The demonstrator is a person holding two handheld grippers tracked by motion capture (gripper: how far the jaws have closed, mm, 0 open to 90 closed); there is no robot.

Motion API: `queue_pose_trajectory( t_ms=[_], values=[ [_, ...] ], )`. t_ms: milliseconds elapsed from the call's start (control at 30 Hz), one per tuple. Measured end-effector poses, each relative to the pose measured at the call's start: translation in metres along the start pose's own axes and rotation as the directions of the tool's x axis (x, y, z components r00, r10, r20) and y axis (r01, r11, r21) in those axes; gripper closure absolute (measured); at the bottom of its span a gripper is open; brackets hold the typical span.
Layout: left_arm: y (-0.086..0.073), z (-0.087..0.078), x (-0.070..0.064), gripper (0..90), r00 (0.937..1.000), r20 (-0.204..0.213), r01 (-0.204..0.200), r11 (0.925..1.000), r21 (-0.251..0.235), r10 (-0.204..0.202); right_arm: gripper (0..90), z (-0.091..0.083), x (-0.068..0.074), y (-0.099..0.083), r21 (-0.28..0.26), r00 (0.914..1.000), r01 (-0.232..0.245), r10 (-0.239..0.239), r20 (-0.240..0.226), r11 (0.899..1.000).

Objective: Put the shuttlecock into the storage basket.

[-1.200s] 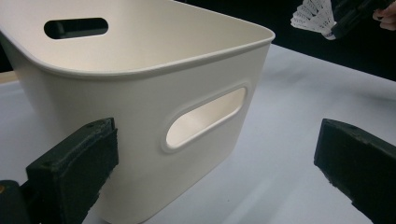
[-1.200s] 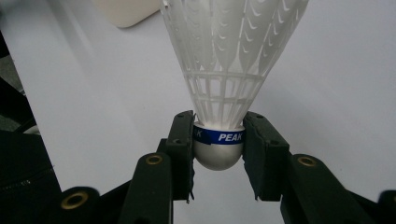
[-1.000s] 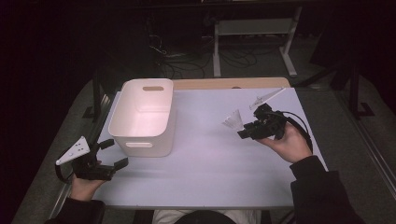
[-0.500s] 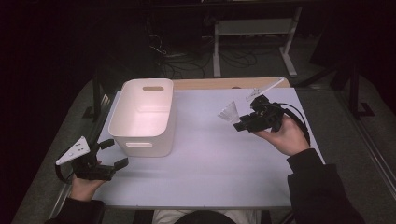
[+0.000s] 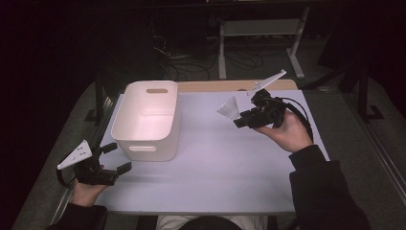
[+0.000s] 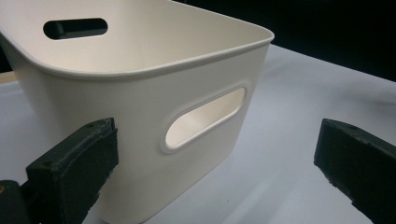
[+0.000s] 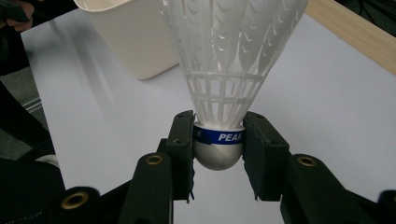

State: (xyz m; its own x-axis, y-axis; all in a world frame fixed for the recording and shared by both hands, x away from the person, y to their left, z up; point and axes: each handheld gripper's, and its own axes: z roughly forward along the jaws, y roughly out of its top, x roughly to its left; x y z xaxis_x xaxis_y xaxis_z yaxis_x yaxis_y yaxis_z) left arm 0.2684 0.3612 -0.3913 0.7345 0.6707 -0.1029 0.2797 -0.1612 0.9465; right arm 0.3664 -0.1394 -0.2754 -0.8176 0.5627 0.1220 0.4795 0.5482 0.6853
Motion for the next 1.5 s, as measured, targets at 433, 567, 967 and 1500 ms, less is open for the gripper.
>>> queue_pose_trajectory(
  t_ms=[433, 567, 967, 1500],
  values=[
    [0.0, 0.0, 0.0, 0.0, 1.0, 0.0, 0.0, 1.0, 0.0, 0.0, 64.0, 0.006, 0.004, 0.018, -0.004, 0.9998, 0.017, -0.017, -0.013, 1.0],
    [0.0, 0.0, 0.0, 0.0, 1.0, 0.001, 0.0, 1.0, 0.001, 0.0, 64.0, 0.009, 0.007, 0.023, -0.002, 0.9995, 0.025, -0.025, -0.017, 1.0],
    [0.0, 0.0, 0.0, 0.0, 1.0, 0.002, 0.0, 1.0, -0.001, 0.0, 64.0, 0.012, 0.012, 0.042, -0.008, 0.9984, 0.052, -0.052, -0.02, 0.999],
    [0.0, 0.0, 0.0, 0.0, 1.0, 0.003, 0.001, 1.0, -0.001, -0.001, 64.0, 0.024, 0.02, 0.062, -0.008, 0.9954, 0.089, -0.09, -0.034, 0.996]
  ],
)
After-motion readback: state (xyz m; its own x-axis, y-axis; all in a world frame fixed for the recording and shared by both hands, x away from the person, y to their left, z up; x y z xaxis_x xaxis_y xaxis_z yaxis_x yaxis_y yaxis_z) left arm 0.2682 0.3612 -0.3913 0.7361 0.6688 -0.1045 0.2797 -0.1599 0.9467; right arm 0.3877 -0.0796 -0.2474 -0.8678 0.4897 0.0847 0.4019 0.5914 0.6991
